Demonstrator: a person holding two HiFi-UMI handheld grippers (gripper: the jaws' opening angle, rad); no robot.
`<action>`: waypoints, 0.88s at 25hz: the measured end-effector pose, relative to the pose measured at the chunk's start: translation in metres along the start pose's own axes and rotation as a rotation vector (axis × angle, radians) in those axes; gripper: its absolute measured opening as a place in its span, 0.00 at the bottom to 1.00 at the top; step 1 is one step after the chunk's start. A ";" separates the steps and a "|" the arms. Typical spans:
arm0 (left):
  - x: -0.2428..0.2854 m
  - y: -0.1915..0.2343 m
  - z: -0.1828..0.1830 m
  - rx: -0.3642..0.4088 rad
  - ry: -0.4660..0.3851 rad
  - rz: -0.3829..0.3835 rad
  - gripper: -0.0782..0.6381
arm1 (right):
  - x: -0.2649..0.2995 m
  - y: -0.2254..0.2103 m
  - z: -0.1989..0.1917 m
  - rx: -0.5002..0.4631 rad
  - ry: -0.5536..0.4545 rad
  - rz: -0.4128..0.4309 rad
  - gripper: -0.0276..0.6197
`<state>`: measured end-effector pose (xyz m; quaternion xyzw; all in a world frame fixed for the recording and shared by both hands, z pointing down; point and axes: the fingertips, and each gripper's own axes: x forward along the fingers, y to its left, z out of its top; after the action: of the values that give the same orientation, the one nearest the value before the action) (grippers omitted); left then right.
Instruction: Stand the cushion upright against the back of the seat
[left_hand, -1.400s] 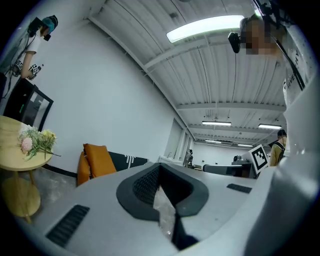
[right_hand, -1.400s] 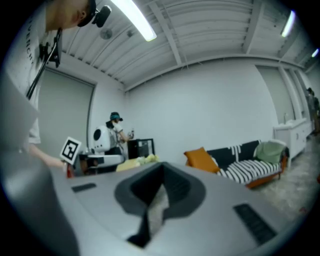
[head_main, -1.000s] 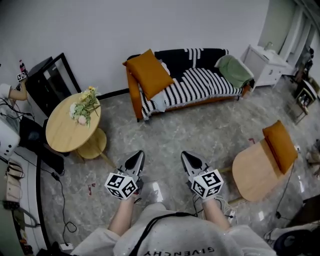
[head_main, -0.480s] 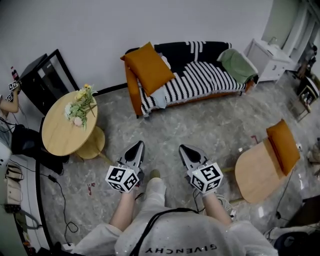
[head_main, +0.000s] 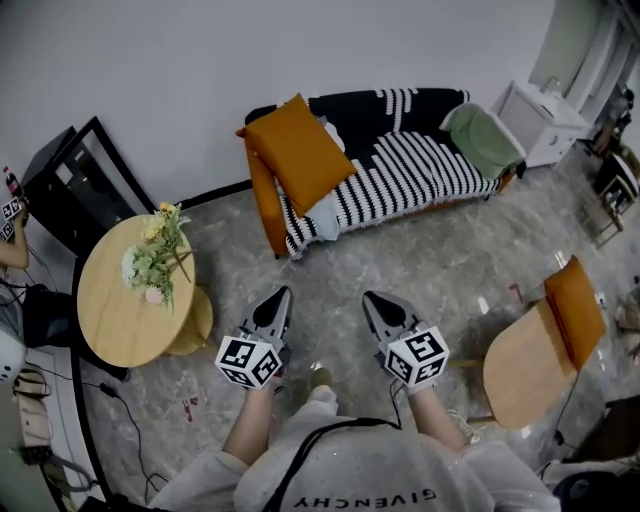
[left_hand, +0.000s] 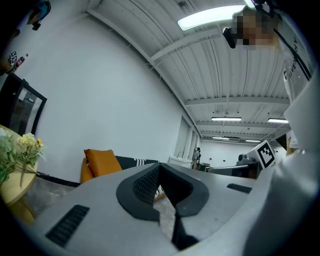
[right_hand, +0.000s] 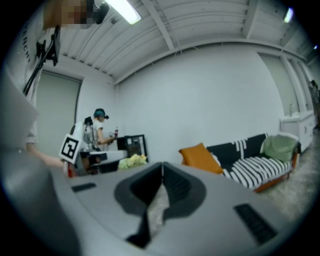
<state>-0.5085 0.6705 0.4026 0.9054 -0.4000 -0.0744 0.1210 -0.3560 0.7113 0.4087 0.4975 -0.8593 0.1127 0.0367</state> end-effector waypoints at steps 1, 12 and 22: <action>0.008 0.012 0.003 -0.002 0.002 0.002 0.14 | 0.014 -0.005 0.003 0.001 0.002 -0.003 0.07; 0.076 0.115 0.016 -0.040 -0.008 0.011 0.14 | 0.129 -0.050 0.017 0.030 0.012 -0.042 0.07; 0.112 0.164 0.009 -0.099 -0.003 0.043 0.14 | 0.189 -0.084 0.017 0.048 0.069 -0.032 0.07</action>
<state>-0.5518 0.4794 0.4354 0.8894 -0.4155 -0.0928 0.1665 -0.3775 0.5075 0.4385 0.5078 -0.8465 0.1500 0.0563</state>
